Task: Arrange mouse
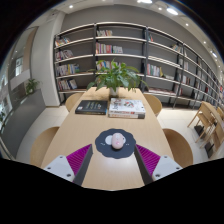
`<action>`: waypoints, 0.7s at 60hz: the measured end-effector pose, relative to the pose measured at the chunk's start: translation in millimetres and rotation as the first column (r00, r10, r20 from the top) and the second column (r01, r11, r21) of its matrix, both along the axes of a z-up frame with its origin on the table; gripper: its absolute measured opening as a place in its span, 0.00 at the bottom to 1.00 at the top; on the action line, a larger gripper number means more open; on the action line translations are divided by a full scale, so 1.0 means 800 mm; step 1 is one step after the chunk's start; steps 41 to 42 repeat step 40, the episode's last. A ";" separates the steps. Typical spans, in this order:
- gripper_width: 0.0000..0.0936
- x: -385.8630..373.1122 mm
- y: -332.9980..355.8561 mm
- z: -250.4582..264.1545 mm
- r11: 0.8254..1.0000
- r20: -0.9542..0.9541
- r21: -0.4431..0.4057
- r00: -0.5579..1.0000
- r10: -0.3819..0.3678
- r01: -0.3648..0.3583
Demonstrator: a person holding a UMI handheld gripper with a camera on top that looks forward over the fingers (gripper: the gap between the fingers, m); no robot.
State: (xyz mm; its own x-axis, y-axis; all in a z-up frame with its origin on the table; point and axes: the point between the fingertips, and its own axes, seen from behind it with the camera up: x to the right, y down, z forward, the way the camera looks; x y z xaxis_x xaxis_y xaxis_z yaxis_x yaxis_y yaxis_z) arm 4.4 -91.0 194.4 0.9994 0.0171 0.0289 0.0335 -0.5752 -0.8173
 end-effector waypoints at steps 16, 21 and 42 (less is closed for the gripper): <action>0.91 -0.006 -0.095 0.015 1.000 -0.033 0.019 0.999 0.016 -0.016; 0.90 -0.003 -0.113 0.016 1.000 -0.034 0.018 0.999 0.009 -0.009; 0.89 -0.004 -0.143 0.020 1.000 -0.054 0.024 0.999 0.003 -0.002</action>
